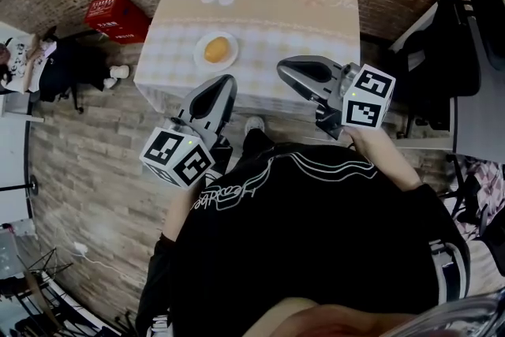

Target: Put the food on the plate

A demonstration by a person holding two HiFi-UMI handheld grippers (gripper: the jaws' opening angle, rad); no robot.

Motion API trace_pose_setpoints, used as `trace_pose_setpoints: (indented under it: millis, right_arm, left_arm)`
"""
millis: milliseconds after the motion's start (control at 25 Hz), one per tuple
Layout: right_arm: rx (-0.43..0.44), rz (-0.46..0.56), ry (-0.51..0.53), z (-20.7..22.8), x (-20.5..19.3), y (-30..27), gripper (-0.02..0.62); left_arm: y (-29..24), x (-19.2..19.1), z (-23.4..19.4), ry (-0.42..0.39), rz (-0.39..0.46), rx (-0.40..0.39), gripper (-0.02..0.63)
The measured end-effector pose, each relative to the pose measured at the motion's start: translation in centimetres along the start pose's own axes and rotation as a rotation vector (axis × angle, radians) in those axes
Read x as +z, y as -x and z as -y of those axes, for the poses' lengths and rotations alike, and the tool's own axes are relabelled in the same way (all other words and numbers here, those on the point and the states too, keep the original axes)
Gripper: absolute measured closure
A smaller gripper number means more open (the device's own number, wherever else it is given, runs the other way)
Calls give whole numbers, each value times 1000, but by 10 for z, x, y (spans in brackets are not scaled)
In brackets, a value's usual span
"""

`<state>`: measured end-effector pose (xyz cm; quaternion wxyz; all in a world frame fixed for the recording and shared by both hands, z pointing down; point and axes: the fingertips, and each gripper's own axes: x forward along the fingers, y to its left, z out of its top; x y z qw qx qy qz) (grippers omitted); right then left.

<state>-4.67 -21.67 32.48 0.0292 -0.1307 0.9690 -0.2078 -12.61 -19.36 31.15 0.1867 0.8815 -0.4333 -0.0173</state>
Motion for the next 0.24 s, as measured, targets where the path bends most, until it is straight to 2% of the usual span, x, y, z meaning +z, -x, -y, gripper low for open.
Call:
trace_pose_setpoints:
  millis: [240]
  right_arm:
    - [-3, -3, 5, -2, 1, 2, 598]
  left_arm:
    - [-1, 2, 4, -7, 3, -4, 597]
